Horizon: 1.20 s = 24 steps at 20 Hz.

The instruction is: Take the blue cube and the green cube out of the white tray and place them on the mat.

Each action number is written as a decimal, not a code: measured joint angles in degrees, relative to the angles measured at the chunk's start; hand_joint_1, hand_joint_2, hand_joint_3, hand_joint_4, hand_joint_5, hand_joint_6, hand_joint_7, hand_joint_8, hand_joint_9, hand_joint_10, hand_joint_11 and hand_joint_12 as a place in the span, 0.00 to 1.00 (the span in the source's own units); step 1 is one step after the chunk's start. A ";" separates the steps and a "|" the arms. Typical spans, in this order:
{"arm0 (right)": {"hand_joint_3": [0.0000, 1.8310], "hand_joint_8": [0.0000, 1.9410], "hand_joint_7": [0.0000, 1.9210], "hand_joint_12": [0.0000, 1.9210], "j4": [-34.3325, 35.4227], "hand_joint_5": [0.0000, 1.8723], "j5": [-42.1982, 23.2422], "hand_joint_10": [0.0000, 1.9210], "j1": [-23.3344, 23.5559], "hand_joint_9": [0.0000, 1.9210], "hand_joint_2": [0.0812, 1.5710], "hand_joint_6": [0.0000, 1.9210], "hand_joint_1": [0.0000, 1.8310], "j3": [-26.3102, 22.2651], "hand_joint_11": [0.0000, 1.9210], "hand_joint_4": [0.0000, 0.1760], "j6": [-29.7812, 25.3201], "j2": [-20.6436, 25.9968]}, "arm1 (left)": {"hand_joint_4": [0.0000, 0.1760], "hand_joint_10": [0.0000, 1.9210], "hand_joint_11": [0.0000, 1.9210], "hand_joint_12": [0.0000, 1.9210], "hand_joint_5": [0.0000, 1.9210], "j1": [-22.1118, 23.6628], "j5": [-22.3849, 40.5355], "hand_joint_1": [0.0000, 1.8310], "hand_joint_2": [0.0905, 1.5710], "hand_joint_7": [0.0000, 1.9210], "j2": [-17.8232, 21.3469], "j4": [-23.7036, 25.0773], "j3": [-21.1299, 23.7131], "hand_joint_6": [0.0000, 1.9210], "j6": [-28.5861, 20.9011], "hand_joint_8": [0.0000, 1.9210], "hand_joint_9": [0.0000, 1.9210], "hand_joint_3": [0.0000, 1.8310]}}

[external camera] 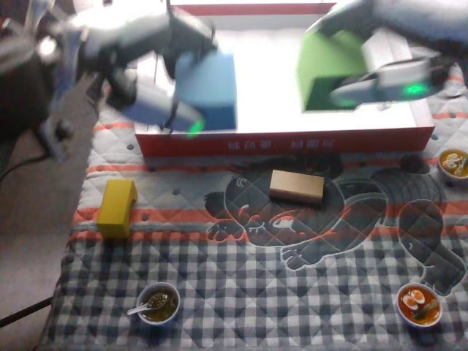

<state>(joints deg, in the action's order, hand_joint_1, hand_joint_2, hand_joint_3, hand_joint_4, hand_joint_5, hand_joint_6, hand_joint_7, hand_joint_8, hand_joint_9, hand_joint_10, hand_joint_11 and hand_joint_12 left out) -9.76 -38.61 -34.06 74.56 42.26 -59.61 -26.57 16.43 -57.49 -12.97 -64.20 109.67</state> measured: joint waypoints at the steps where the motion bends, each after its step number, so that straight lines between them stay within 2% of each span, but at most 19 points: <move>1: 0.00 0.00 0.60 0.72 0.37 0.44 -2.95 0.05 -1.92 0.58 0.74 0.63 0.52 -1.97 0.28 0.85 0.00 2.78 | 0.00 0.60 0.16 0.79 0.44 -1.53 0.66 0.68 0.73 0.47 2.36 2.45 2.82 0.52 -0.81 0.67 0.36 0.00; 3: 0.00 0.00 0.61 0.70 0.57 0.45 -6.10 0.03 -5.73 0.57 0.74 0.61 0.52 -4.96 0.22 0.99 0.09 6.05 | 0.00 0.82 0.21 0.95 0.44 -4.04 3.21 0.66 0.73 0.44 4.87 6.97 5.86 0.59 -6.51 0.64 0.35 0.00; 4: 0.00 0.00 0.61 0.71 0.55 0.45 -8.15 0.04 -8.24 0.58 0.73 0.61 0.52 -7.13 0.24 0.98 0.07 7.63 | 0.00 0.82 0.22 0.95 0.43 -5.99 5.29 0.67 0.74 0.44 6.05 9.22 7.61 0.61 -10.19 0.65 0.33 0.00; 5: 0.00 0.00 0.61 0.72 0.44 0.45 -9.62 0.05 -9.66 0.61 0.73 0.61 0.52 -8.31 0.31 1.00 0.04 8.52 | 0.00 0.76 0.22 0.89 0.46 -7.19 6.34 0.68 0.73 0.46 6.54 9.40 8.70 0.48 -10.64 0.71 0.33 0.00; 6: 0.00 0.00 0.62 0.68 0.59 0.46 -11.76 0.05 -11.28 0.63 0.73 0.60 0.53 -9.49 0.39 0.73 0.04 9.09 | 0.00 0.68 0.18 0.82 0.49 -8.28 6.88 0.69 0.71 0.49 6.97 9.84 9.62 0.41 -10.78 0.67 0.35 0.00; 7: 0.00 0.01 0.64 0.67 0.96 0.47 -13.18 0.05 -12.46 0.64 0.73 0.59 0.53 -10.05 0.40 0.92 0.02 9.18 | 0.00 0.65 0.18 0.80 0.52 -8.92 6.97 0.69 0.70 0.50 7.06 9.77 9.75 0.36 -10.78 0.66 0.36 0.00; 9: 0.00 0.01 0.66 0.68 1.36 0.49 -14.97 0.05 -14.97 0.65 0.71 0.56 0.54 -11.04 0.33 1.00 -0.04 9.14 | 0.00 0.60 0.19 0.78 0.53 -9.75 6.80 0.69 0.69 0.51 7.30 9.31 9.75 0.35 -10.75 0.63 0.36 0.00; 10: 0.00 0.01 0.66 0.72 1.38 0.48 -15.08 0.05 -16.22 0.65 0.72 0.57 0.55 -11.15 0.33 0.66 -0.13 8.96 | 0.00 0.62 0.20 0.79 0.52 -10.23 6.86 0.69 0.70 0.51 7.37 8.98 9.75 0.36 -10.75 0.65 0.36 0.00; 12: 0.00 0.00 0.63 0.68 2.27 0.46 -15.26 0.05 -17.40 0.63 0.73 0.61 0.56 -11.15 0.33 0.09 -0.59 8.87 | 0.00 0.71 0.18 0.82 0.45 -11.89 7.45 0.67 0.72 0.46 7.13 7.45 9.75 0.58 -10.78 0.62 0.33 0.00; 13: 0.00 0.00 0.64 0.64 2.73 0.46 -16.28 0.05 -18.80 0.63 0.73 0.61 0.55 -10.86 0.35 0.35 -1.55 8.90 | 0.00 0.70 0.16 0.83 0.46 -12.70 7.45 0.68 0.72 0.47 6.60 6.10 9.66 0.48 -10.78 0.68 0.33 0.00; 15: 0.00 0.01 0.65 0.63 2.64 0.49 -15.34 0.05 -21.24 0.65 0.72 0.57 0.57 -10.16 0.38 0.17 -3.08 8.39 | 0.00 0.70 0.17 0.83 0.49 -13.62 6.99 0.68 0.72 0.46 5.07 4.63 8.96 0.42 -10.75 0.71 0.33 0.00; 17: 0.00 0.00 0.66 0.72 2.58 0.47 -14.58 0.06 -21.75 0.66 0.72 0.59 0.53 -10.16 0.37 0.85 -3.87 7.74 | 0.00 0.66 0.18 0.80 0.49 -13.73 6.91 0.68 0.71 0.47 4.02 3.10 7.96 0.42 -10.80 0.70 0.33 0.00; 18: 0.00 0.00 0.57 0.66 2.34 0.31 -14.69 0.02 -21.97 0.52 0.68 0.21 0.39 -10.19 0.14 0.00 -4.35 7.56 | 0.00 0.62 0.13 0.75 0.41 -13.86 7.41 0.63 0.64 0.35 3.61 2.80 7.72 0.15 -10.80 0.47 0.26 0.00; 19: 0.00 0.00 0.49 0.60 2.38 0.25 -14.73 0.00 -22.38 0.43 0.66 0.06 0.34 -10.16 0.03 0.00 -4.61 7.43 | 0.35 0.57 0.09 0.71 0.34 -14.05 7.63 0.59 0.60 0.29 3.43 2.38 7.58 0.03 -10.75 0.34 0.21 0.00; 20: 0.00 0.00 0.38 0.45 2.38 0.16 -14.64 0.00 -22.58 0.32 0.64 0.01 0.30 -10.16 0.01 0.00 -4.72 7.32 | 0.57 0.47 0.09 0.67 0.28 -14.64 7.65 0.58 0.56 0.27 3.34 1.51 7.54 0.01 -10.78 0.23 0.21 0.00; 21: 0.00 0.00 0.31 0.33 2.43 0.09 -14.38 0.00 -22.62 0.25 0.63 0.00 0.28 -10.19 0.00 0.05 -4.76 7.32 | 0.69 0.39 0.07 0.67 0.25 -15.19 7.82 0.58 0.54 0.27 3.34 1.18 7.52 0.00 -10.71 0.13 0.21 0.00; 22: 0.00 0.00 0.24 0.26 2.51 0.03 -14.56 0.00 -22.62 0.19 0.62 0.00 0.27 -10.16 0.00 0.31 -4.90 7.32 | 0.77 0.30 0.06 0.64 0.22 -15.80 8.22 0.57 0.53 0.27 3.37 0.13 7.54 0.00 -10.82 0.06 0.22 0.00; 23: 0.00 0.00 0.16 0.11 2.69 0.00 -14.73 0.00 -22.62 0.11 0.61 0.00 0.29 -10.19 0.00 0.51 -5.11 7.32 | 0.99 0.07 0.01 0.56 0.16 -16.15 9.03 0.51 0.52 0.19 3.52 -0.48 7.82 0.00 -10.75 0.00 0.21 0.00; 24: 0.00 0.00 0.16 0.11 2.67 0.00 -14.71 0.00 -22.62 0.11 0.61 0.00 0.29 -10.19 0.00 0.51 -5.14 7.32 | 0.99 0.07 0.01 0.56 0.16 -16.24 9.40 0.51 0.52 0.19 3.69 -0.59 8.07 0.00 -10.78 0.00 0.21 0.00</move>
<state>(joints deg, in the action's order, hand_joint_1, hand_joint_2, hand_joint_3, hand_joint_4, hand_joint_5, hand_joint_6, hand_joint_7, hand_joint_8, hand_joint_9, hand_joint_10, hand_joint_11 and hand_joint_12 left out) -7.09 -53.32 -56.69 64.38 37.12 -52.29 -42.81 25.82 -53.80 -13.56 -56.14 98.89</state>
